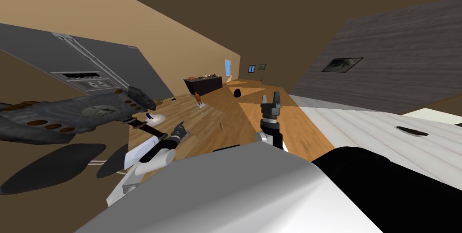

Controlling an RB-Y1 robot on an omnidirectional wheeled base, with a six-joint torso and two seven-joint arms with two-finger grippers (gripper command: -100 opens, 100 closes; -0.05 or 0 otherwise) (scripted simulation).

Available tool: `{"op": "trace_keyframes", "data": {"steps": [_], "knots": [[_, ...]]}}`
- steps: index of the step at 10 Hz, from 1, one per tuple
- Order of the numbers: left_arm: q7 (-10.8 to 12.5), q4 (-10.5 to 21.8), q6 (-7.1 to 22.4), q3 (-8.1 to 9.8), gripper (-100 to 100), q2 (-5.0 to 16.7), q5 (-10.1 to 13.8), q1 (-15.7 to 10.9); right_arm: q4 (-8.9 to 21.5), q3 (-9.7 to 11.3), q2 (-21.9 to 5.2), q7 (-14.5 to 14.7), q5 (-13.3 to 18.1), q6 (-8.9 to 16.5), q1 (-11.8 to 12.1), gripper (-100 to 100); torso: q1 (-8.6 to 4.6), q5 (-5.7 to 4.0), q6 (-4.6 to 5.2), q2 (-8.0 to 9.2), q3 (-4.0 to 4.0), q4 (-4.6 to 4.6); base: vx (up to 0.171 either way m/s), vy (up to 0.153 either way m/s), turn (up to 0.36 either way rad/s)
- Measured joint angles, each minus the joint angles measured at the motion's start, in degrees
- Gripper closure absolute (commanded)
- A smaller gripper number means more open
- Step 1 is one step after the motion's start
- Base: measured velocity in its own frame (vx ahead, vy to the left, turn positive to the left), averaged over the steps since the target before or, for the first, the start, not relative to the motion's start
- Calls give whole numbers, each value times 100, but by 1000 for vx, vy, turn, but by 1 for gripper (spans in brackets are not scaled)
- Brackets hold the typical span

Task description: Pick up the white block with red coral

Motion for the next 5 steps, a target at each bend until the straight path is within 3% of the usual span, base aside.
{"op": "trace_keyframes", "data": {"steps": [5], "knots": [[226, 451, 728, 133, -100, 273, 303, -191, 0, 0, 0, 0, 0, 0, 0, 0, 1, 0, 1, -2, -1, 0, 25, -18, -24]]}}
